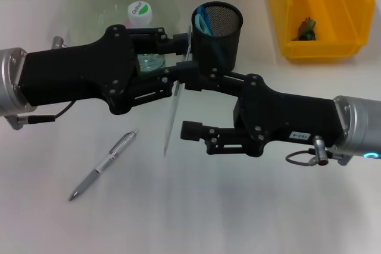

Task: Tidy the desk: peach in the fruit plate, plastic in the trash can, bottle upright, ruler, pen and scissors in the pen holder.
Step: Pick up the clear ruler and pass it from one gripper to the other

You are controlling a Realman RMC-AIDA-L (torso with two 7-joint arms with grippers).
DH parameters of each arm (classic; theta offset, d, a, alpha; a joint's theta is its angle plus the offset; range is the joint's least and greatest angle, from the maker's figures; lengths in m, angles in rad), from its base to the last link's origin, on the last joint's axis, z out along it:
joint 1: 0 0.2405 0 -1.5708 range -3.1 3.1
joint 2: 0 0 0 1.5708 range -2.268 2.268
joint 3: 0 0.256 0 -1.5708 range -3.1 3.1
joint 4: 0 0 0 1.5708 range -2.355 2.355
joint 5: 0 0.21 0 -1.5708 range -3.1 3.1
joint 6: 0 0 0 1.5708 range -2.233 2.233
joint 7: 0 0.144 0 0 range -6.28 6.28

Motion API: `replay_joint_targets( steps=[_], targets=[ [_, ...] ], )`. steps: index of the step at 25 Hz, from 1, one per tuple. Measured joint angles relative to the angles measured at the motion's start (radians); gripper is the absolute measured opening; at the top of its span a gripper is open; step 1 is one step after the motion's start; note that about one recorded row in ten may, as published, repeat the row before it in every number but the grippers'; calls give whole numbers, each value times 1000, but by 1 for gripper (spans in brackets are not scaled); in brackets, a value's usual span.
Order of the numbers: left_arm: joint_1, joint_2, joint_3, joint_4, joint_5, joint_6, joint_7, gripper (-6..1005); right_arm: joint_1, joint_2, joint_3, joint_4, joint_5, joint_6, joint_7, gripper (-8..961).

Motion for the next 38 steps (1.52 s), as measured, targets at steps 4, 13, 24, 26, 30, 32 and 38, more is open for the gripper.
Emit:
replay_joint_targets(
  steps=[4,13,24,26,30,32,38],
  targets=[
    [-3,2,0,-15,-2,-2,10,459,15,4,-7,7,-1,44,1,824],
    [-9,3,2,-15,3,0,12,467,35,8,-30,12,1,60,7,824],
    [-12,3,2,-15,3,1,12,477,66,11,-50,60,7,76,8,822],
    [-12,3,2,-15,3,1,12,478,77,12,-50,75,7,76,9,822],
    [-13,2,2,-15,3,1,12,482,95,14,-58,96,8,76,10,821],
    [-13,2,2,-15,2,1,12,484,96,14,-62,97,8,76,10,821],
    [-13,2,2,-15,0,1,12,489,96,14,-69,101,8,76,10,820]
  ],
)
